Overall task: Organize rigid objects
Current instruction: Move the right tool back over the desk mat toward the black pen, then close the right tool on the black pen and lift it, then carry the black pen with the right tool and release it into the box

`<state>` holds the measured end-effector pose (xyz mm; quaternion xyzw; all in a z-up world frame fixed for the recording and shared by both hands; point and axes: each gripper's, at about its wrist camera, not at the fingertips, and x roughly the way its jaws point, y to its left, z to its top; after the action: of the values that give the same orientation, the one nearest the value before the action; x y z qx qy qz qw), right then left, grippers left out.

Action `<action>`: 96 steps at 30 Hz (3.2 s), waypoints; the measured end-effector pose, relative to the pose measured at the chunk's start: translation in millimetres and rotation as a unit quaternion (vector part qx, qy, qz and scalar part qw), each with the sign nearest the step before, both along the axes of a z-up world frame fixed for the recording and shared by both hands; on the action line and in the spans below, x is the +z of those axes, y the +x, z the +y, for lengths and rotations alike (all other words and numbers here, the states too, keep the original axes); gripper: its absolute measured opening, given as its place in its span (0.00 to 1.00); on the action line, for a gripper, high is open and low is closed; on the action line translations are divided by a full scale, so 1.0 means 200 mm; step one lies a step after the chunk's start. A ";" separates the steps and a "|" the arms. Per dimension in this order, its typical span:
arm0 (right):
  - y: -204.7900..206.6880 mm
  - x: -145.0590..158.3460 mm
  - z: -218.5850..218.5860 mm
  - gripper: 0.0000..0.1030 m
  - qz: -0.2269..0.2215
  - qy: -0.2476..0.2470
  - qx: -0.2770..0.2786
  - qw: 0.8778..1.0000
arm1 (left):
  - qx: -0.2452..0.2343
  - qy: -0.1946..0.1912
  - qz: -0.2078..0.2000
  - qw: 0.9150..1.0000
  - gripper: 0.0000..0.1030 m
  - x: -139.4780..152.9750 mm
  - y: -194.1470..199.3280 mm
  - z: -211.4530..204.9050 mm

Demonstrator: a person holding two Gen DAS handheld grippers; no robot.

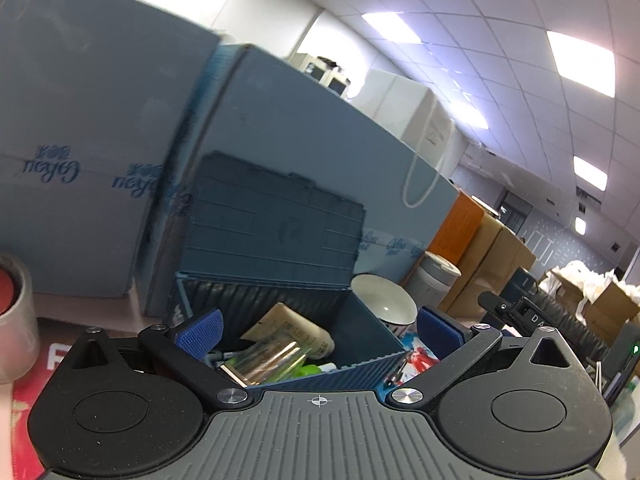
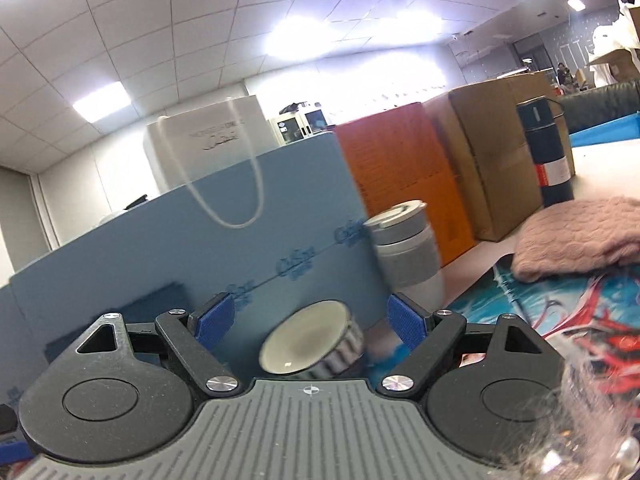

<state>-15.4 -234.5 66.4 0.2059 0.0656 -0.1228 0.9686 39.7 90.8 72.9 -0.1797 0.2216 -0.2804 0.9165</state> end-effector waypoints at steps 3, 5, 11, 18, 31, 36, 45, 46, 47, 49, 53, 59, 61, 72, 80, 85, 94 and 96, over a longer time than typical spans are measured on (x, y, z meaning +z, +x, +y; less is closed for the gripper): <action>-0.02 -0.02 -0.07 0.84 0.004 -0.013 0.001 1.000 | -0.004 0.004 -0.028 1.000 1.00 0.00 -0.03 -0.05; -0.01 -0.03 -0.12 0.84 0.008 -0.022 -0.011 1.000 | -0.001 0.009 -0.042 0.999 1.00 0.00 -0.05 -0.08; -0.02 -0.09 -0.24 0.84 0.022 -0.042 -0.006 0.999 | 0.016 0.028 -0.085 0.996 1.00 0.01 -0.10 -0.14; 0.08 -0.16 -0.33 0.88 0.098 -0.103 0.047 0.989 | 0.027 0.045 -0.123 0.991 1.00 0.00 -0.16 -0.25; 0.58 -0.37 -0.32 0.58 0.281 -0.027 0.033 0.959 | 0.030 0.038 -0.116 0.992 1.00 0.01 -0.15 -0.22; 0.70 -0.41 -0.26 0.52 0.303 -0.055 -0.006 0.951 | 0.039 0.028 -0.107 0.993 1.00 0.03 -0.13 -0.16; 0.73 -0.40 -0.17 0.10 0.310 -0.096 0.000 0.946 | 0.058 -0.008 -0.087 0.994 1.00 0.06 -0.10 -0.02; 0.71 -0.39 -0.18 0.10 0.307 -0.075 0.002 0.949 | 0.057 -0.015 -0.084 0.995 1.00 0.06 -0.10 0.00; 0.70 -0.38 -0.20 0.10 0.301 -0.052 0.003 0.952 | 0.055 -0.020 -0.082 0.995 1.00 0.07 -0.09 0.01; 0.65 -0.36 -0.21 0.10 0.291 -0.031 0.004 0.956 | 0.056 -0.024 -0.078 0.995 1.00 0.07 -0.09 0.03; 0.50 -0.28 -0.18 0.10 0.251 -0.035 0.001 0.967 | 0.060 -0.036 -0.071 0.995 1.00 0.08 -0.08 0.08; 0.23 -0.07 -0.11 0.10 0.168 -0.058 0.002 0.984 | 0.064 -0.057 -0.060 0.995 1.00 0.08 -0.07 0.13; 0.18 0.01 -0.07 0.10 0.139 -0.065 -0.003 0.988 | 0.071 -0.066 -0.047 0.994 1.00 0.07 -0.06 0.14; 0.15 0.28 0.29 0.10 0.010 -0.017 0.086 0.996 | 0.111 -0.072 -0.019 0.991 1.00 0.05 -0.02 0.24; 0.30 0.12 0.62 0.10 -0.028 0.098 0.102 0.990 | 0.121 -0.088 0.001 0.989 1.00 0.03 0.01 0.30; 0.35 0.00 0.78 0.10 -0.037 0.093 0.104 0.989 | 0.121 -0.096 0.012 0.988 1.00 0.02 0.03 0.33; 0.43 -0.16 0.85 0.10 0.029 0.049 0.111 0.992 | 0.111 -0.090 0.013 0.990 1.00 0.01 0.03 0.31; 0.41 -0.18 0.86 0.13 0.039 0.037 0.107 0.993 | 0.113 -0.090 0.009 0.989 1.00 0.02 0.03 0.30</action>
<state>67.1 -62.9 30.3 0.2282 0.1299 -0.0240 0.9646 45.0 150.2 76.4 -0.2877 0.1823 -0.1917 0.9205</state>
